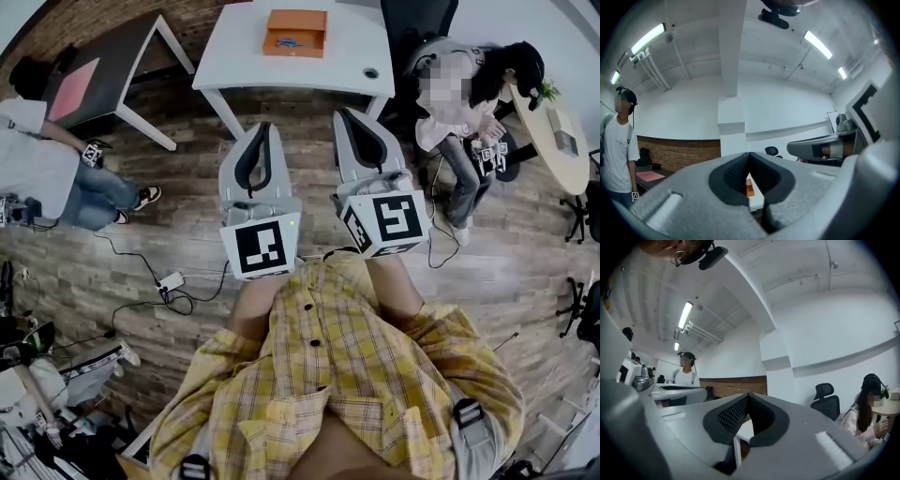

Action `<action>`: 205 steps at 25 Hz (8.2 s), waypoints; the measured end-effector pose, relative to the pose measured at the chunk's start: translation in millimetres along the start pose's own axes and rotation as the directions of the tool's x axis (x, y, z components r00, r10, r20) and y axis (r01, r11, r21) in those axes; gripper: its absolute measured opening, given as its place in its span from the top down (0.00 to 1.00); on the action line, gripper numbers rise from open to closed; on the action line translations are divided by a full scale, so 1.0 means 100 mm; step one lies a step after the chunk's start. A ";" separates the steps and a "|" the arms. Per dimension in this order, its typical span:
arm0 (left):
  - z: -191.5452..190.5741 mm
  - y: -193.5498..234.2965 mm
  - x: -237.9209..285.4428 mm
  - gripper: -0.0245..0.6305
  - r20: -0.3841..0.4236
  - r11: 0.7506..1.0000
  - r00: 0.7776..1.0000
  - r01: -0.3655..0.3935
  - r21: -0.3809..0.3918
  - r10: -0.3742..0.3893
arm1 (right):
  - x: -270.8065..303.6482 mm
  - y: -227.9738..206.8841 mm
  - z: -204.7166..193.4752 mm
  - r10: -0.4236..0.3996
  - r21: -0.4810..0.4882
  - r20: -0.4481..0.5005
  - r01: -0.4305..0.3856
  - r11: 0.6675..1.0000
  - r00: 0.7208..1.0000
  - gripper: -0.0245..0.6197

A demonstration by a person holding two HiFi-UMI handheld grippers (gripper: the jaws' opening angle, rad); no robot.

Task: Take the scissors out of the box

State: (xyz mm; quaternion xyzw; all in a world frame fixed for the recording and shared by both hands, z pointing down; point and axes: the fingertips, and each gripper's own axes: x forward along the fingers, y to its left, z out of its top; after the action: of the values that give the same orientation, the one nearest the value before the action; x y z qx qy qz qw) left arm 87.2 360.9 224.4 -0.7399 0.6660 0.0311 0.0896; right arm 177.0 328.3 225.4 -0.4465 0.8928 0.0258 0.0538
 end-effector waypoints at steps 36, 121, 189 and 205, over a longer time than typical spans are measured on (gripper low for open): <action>-0.78 1.34 1.78 0.96 -0.048 0.999 0.999 -0.022 0.023 0.023 | 2.19 -0.25 -0.77 -0.008 0.018 -0.090 0.009 1.000 0.996 0.95; -2.72 2.52 5.97 0.96 -0.329 0.979 0.922 0.191 -0.073 -0.205 | 6.14 -2.03 -4.03 0.157 -0.158 -0.829 -0.493 0.855 0.536 0.84; -2.95 2.55 5.94 0.96 -0.371 0.975 0.901 0.208 -0.081 -0.223 | 6.04 -2.09 -5.37 0.189 0.007 -0.970 -0.761 0.648 0.152 0.82; -2.70 2.33 5.76 0.96 -0.358 0.972 0.904 0.227 -0.058 -0.233 | 5.94 -2.20 -4.57 0.216 -0.086 -0.885 -0.600 0.796 0.412 0.82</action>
State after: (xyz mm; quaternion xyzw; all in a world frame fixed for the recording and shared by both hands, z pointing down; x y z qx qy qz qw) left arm -99.5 -273.0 373.5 -0.8068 0.5790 -0.1116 -0.0370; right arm -33.9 -318.3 609.4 -0.1647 0.8610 -0.0021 -0.4812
